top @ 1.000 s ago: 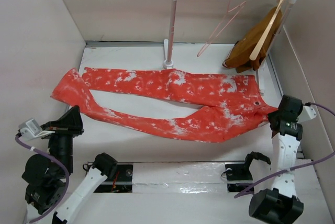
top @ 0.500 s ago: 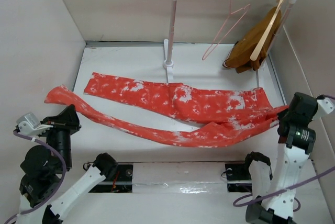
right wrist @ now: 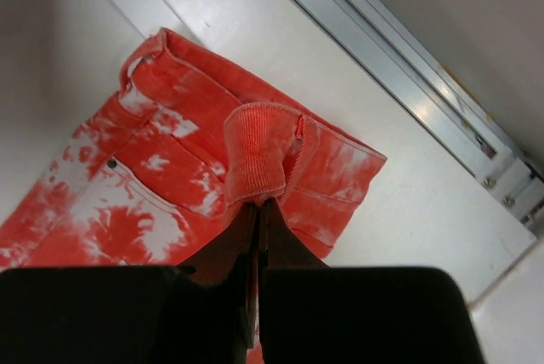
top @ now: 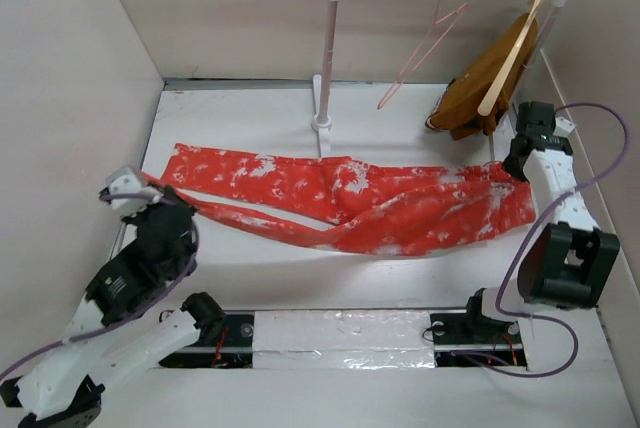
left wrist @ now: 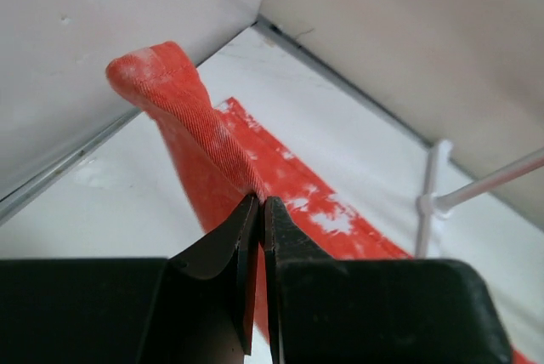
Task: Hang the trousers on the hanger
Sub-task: Fold the trousers at the center of the board.
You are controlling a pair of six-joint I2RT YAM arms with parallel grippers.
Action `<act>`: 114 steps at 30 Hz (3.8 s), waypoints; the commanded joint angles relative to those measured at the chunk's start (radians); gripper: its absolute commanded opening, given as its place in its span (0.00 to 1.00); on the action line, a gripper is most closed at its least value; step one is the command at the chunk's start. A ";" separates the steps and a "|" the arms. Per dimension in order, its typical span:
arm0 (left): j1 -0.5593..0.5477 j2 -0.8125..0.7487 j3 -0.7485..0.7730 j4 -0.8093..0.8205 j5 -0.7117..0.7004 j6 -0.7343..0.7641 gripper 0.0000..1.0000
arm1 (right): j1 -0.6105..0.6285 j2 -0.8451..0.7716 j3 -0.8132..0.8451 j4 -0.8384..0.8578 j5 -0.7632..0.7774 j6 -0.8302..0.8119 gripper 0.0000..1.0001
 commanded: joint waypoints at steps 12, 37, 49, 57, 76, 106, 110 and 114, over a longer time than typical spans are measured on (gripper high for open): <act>0.672 0.614 0.066 0.258 0.498 0.057 0.00 | 0.017 0.226 0.213 0.186 -0.028 -0.068 0.00; 0.884 1.251 0.417 0.168 0.540 0.082 0.07 | 0.028 0.441 0.365 0.280 -0.082 -0.034 0.00; 0.875 1.552 0.683 0.188 0.581 0.094 0.46 | 0.046 0.592 0.487 0.303 -0.123 -0.004 0.00; 0.896 1.429 0.542 0.319 0.638 0.051 0.76 | 0.046 0.621 0.438 0.390 -0.301 0.088 0.25; 1.111 1.159 0.138 0.453 0.951 -0.029 0.32 | 0.008 -0.079 -0.464 0.947 -0.577 0.237 0.72; 1.122 1.432 0.252 0.509 0.997 -0.094 0.41 | 0.324 -0.478 -0.683 0.973 -0.777 -0.005 0.13; 1.122 1.435 0.255 0.518 0.980 -0.093 0.23 | 0.361 -0.464 -0.688 0.991 -0.735 -0.011 0.13; 1.122 1.406 0.247 0.519 0.967 -0.096 0.00 | 0.404 -0.452 -0.685 1.001 -0.717 -0.020 0.14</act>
